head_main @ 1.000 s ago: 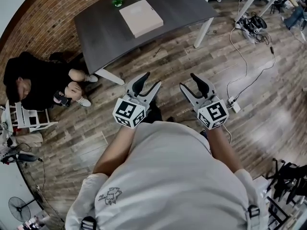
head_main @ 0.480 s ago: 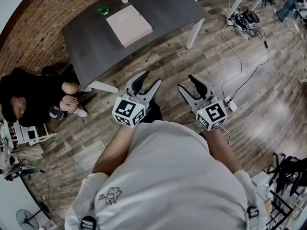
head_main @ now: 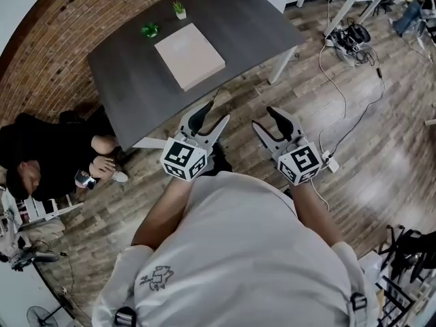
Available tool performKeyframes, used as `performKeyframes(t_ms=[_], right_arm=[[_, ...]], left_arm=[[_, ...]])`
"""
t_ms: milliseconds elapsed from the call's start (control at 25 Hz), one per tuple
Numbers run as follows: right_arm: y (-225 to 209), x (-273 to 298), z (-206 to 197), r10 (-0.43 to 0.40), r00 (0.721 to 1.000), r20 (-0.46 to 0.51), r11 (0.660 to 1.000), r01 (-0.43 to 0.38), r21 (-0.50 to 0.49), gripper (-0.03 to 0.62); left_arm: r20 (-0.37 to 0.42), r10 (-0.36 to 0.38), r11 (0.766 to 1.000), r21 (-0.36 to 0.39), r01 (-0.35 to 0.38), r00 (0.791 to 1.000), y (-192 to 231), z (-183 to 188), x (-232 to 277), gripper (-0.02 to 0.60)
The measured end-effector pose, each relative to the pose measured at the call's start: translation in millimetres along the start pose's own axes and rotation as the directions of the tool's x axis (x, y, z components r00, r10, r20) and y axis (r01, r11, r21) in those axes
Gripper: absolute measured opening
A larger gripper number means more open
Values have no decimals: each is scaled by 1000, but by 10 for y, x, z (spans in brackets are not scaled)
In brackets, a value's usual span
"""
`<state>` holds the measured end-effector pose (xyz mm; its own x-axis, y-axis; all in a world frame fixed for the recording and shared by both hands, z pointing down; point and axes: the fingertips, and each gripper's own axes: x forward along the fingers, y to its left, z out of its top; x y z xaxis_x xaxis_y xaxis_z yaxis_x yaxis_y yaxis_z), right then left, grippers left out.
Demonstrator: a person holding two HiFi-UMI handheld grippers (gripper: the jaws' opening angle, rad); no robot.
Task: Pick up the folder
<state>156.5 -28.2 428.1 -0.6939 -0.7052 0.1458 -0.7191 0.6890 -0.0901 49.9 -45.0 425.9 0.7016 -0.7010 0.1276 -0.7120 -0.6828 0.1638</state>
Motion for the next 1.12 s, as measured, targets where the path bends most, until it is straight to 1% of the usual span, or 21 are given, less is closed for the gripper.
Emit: performKeyframes(t_ms=[240,560,680,840,1120], right_arm=[[-73,907,314,35,999,17,999,-35,-14,229],[-114,1886,391,72,997,-6,997,-72,-11,229],[-96,2165,422,98,995,-11,995,-98,9,229],[-24,2446,434,133,991,-26,991,-133,-2,229],[84,2805,436,205,978,-45,978,-206,-16,229]], left_arm=[[10,28,1000,3,-28,1000,856,281,78,219],[25,66,998,-13,-66,997,1840,416,86,219],[21,82,997,-15,-82,996,2071,417,49,219],[24,106,994,-21,-105,994,2292,421,-26,219],[18,160,987,-38,-159,987,2552,372,-132,219]])
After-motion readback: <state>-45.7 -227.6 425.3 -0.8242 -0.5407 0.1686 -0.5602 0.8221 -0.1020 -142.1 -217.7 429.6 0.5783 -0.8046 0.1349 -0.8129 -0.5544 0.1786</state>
